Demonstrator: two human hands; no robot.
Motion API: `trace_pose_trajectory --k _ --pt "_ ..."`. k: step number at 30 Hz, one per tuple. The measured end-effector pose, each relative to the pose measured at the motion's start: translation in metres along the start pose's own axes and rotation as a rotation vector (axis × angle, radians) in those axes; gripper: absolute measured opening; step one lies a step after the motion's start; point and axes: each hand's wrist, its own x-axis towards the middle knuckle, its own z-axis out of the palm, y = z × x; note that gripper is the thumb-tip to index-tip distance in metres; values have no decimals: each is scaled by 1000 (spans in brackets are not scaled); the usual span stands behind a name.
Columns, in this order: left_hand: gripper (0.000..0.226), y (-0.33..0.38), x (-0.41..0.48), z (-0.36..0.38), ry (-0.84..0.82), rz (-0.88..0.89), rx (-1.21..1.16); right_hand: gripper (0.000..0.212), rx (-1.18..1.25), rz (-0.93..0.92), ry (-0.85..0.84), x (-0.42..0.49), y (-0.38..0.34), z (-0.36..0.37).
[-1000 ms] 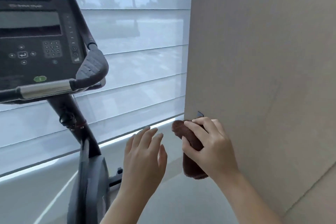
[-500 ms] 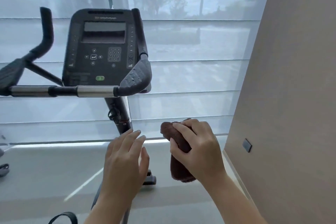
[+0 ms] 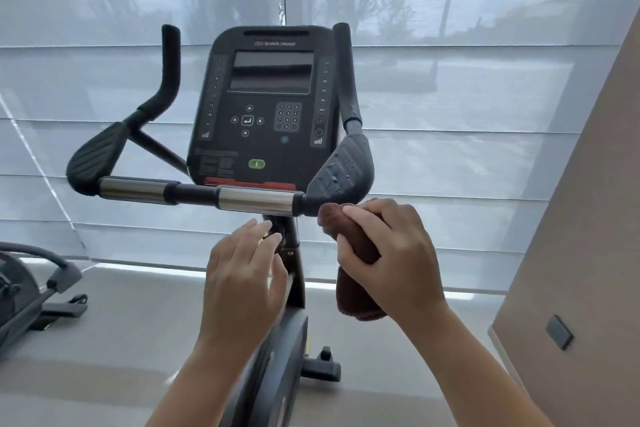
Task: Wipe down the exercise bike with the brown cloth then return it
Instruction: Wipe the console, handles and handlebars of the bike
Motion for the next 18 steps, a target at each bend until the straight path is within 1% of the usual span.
trace_pose_trajectory --k 4,6,10,12,14,16,18 --pt "21 -54 29 6 55 1 47 33 26 3 51 43 -20 43" --pt "26 -79 43 11 59 13 77 33 12 3 45 59 -33 66" --pt "32 -116 65 25 36 58 107 29 -117 25 -40 83 -49 113" --pt "33 -127 72 33 12 83 100 26 -172 60 -112 83 -49 133" --pt "35 -136 76 43 -11 102 84 29 -280 79 -165 74 -46 150" --pt "36 -146 77 52 -35 100 56 31 -400 92 -151 65 -46 163" --pt "38 -153 76 59 -44 89 30 27 -438 109 -109 67 -50 173"
